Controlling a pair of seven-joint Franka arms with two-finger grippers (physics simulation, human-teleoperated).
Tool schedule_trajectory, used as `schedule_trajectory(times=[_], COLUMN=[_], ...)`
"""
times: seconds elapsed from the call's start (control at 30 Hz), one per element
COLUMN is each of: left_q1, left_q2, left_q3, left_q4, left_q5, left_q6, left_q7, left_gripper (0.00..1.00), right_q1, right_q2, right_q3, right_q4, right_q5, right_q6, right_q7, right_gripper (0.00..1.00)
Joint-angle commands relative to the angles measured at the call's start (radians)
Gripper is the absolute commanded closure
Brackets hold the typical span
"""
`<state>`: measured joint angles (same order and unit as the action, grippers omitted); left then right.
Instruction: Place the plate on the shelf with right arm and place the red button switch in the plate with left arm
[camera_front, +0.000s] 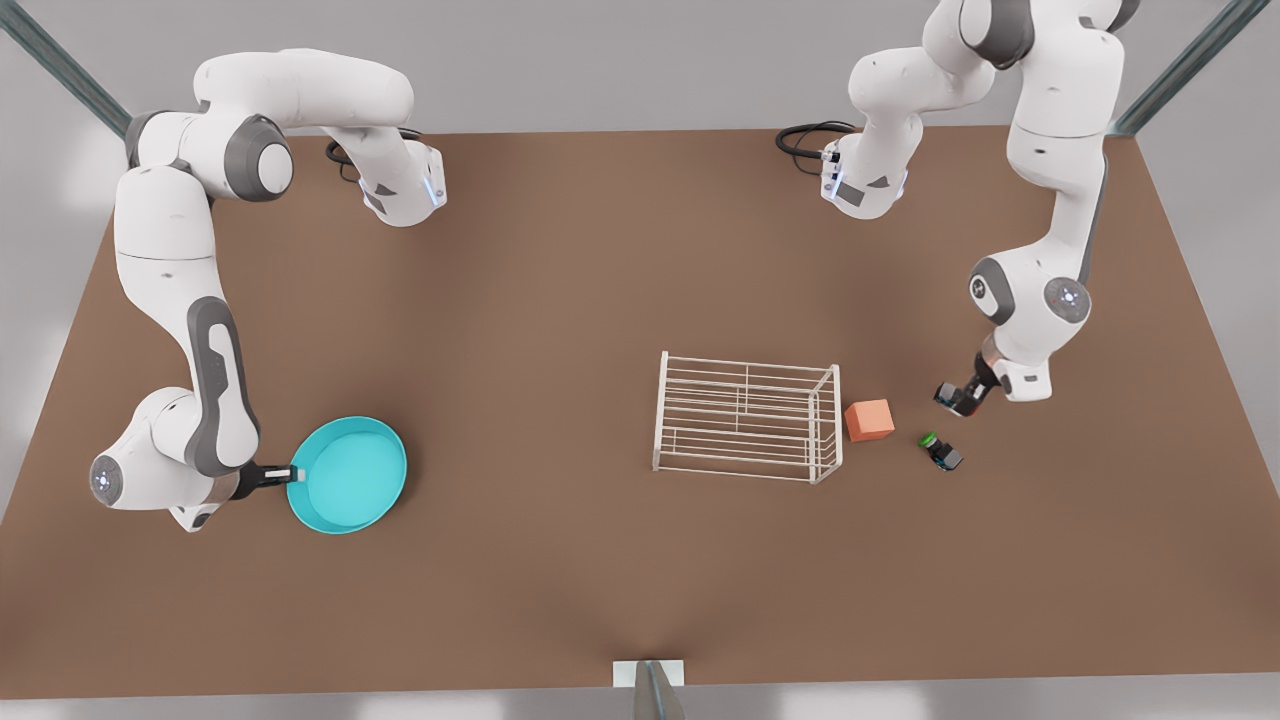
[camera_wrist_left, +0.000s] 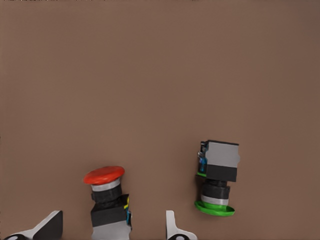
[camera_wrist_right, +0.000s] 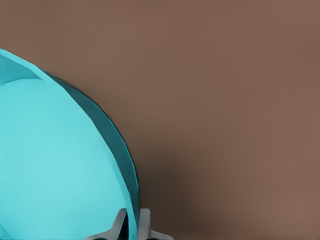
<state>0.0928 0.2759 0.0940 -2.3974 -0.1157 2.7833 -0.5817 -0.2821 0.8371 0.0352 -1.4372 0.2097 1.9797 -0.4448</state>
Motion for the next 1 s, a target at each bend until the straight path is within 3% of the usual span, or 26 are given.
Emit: schedule_trajectory(times=[0.0,0.5,0.83,0.9,0.97], left_q1=[0.002,-0.024,-0.053,-0.054,-0.054], left_q2=[-0.001,0.049,0.083,0.085,0.086], left_q3=[0.003,0.003,0.003,0.003,0.003], left_q4=[-0.006,-0.051,-0.046,-0.046,-0.042], left_q5=[0.002,0.011,0.011,0.011,0.011], left_q6=[0.045,0.045,0.076,0.076,0.076], left_q7=[-0.109,-0.115,-0.144,-0.144,-0.144], left_gripper=[0.00,0.00,0.00,0.10,0.11], right_q1=[0.001,0.006,0.046,0.046,0.046], right_q2=[-0.001,-0.095,-0.200,-0.208,-0.223], right_q3=[0.000,0.014,0.089,0.118,0.155], right_q4=[0.001,0.024,0.029,0.029,0.029], right_q5=[-0.009,0.011,0.004,0.002,0.004], right_q6=[-0.004,-0.087,-0.137,-0.150,-0.171], right_q7=[0.001,0.008,0.175,0.230,0.302], right_gripper=[0.86,0.91,0.91,0.91,0.91])
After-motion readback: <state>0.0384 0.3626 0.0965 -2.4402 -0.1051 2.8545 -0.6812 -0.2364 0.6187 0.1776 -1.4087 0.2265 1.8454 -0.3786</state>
